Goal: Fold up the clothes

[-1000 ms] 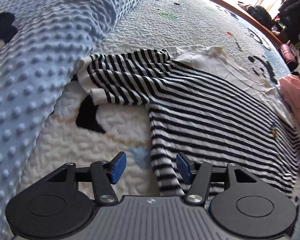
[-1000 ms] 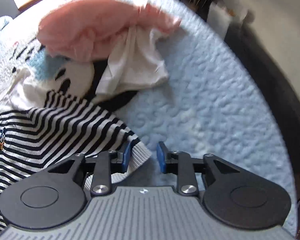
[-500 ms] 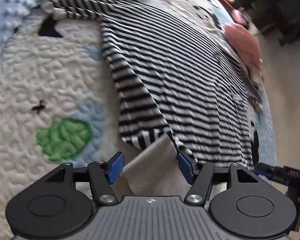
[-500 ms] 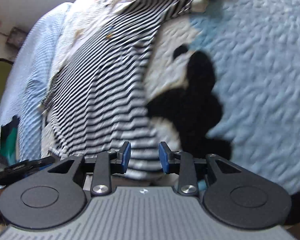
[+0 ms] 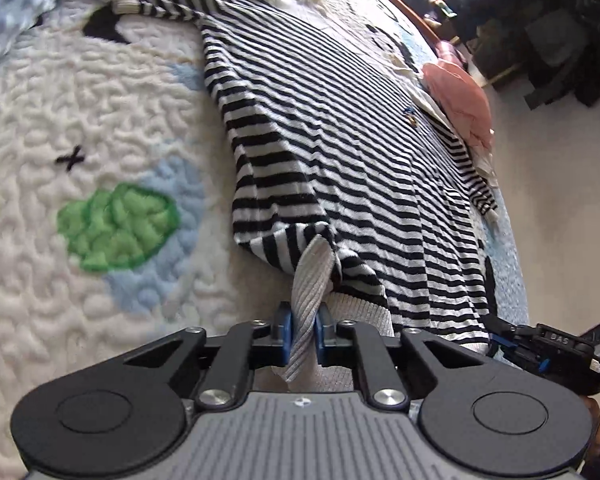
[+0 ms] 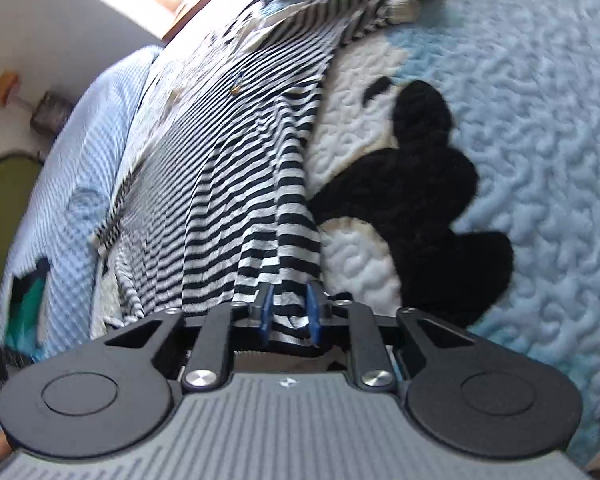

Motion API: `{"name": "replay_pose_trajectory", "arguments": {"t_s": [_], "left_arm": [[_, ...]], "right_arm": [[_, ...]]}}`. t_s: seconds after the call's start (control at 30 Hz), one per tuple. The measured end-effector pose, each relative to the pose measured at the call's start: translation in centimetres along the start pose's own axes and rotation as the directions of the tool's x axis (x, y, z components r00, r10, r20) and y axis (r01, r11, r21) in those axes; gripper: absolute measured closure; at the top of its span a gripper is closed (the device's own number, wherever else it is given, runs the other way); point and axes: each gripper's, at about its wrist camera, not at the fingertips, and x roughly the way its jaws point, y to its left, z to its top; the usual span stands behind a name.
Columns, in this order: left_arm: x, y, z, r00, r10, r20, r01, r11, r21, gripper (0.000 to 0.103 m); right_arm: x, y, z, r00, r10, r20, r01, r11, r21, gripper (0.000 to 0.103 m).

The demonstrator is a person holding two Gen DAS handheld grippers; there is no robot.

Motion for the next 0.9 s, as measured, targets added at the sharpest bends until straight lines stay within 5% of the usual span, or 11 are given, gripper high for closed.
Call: {"name": "replay_pose_trajectory", "arguments": {"t_s": [0.33,0.4,0.57,0.9], "left_arm": [[-3.1,0.7,-2.5,0.995,0.080,0.054,-0.074,0.991,-0.112,0.094],[-3.0,1.3,-2.8,0.996,0.067,0.062,-0.059,0.991,-0.122,0.094],[-2.6,2.0,-3.1,0.996,0.020,0.090,-0.010,0.993,-0.115,0.094],[-1.0,2.1,-1.8,0.996,-0.073,0.058,0.077,0.994,-0.072,0.094]], "right_arm": [[-1.3,-1.9,1.4,0.997,0.083,0.003,-0.082,0.997,-0.010,0.081],[-1.0,-2.4,1.6,0.995,0.097,-0.003,-0.097,0.995,-0.025,0.066],[-0.8,-3.3,1.7,0.988,0.149,-0.029,-0.151,0.983,-0.102,0.051],[0.3,-4.4,2.3,0.951,0.304,-0.062,-0.310,0.934,-0.178,0.043]]}}
